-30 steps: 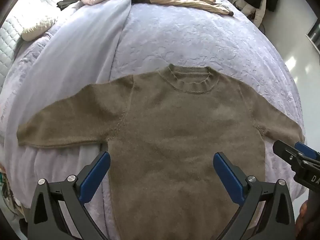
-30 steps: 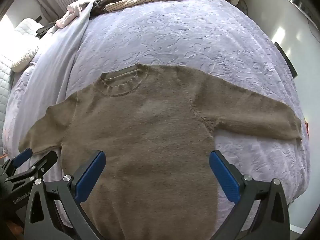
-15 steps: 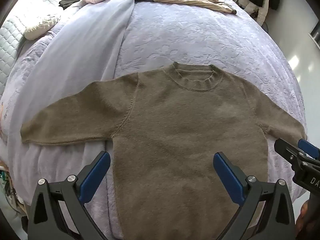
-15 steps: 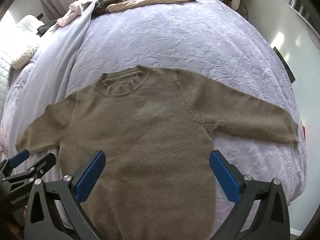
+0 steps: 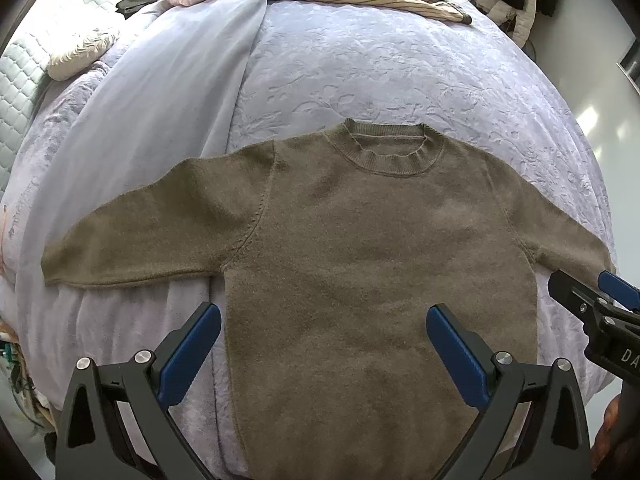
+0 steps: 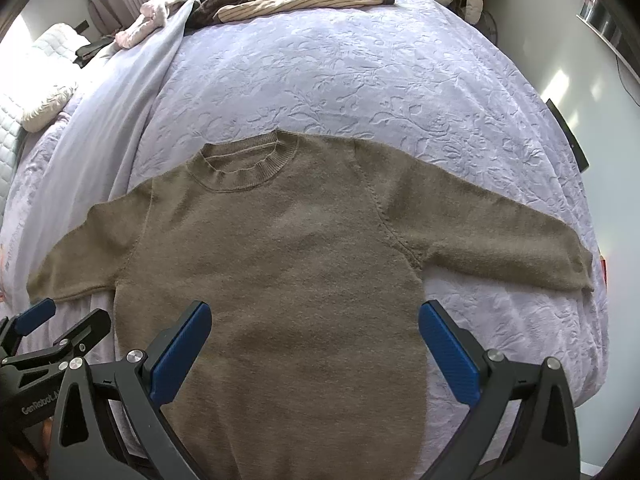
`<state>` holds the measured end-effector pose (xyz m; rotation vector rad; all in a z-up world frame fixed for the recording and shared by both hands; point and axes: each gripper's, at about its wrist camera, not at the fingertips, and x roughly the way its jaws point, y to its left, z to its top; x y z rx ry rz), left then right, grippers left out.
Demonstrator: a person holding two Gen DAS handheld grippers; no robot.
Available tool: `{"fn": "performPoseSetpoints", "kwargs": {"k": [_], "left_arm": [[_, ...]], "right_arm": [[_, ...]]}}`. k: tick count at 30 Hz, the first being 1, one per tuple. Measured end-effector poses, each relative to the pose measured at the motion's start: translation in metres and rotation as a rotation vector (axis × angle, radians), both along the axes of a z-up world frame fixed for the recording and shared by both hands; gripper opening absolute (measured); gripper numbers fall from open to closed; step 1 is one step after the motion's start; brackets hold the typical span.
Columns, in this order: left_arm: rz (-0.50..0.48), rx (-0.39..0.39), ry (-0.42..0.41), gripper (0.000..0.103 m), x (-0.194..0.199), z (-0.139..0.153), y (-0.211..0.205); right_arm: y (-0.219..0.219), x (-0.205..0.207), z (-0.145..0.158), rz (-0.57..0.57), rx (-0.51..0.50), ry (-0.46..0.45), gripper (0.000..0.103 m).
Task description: Fold small clothes
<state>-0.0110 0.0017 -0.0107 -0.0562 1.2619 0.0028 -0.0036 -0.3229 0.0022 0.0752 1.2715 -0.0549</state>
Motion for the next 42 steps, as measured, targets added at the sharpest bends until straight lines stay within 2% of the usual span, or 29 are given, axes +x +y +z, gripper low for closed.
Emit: {"fn": "performPoseSetpoints", "kwargs": {"k": [42], "left_arm": [[0.012, 0.014, 0.012, 0.103, -0.0041, -0.0058, 0.0048]], "right_arm": [[0.0055, -0.0018, -0.005, 0.017, -0.025, 0.009, 0.103]]}}
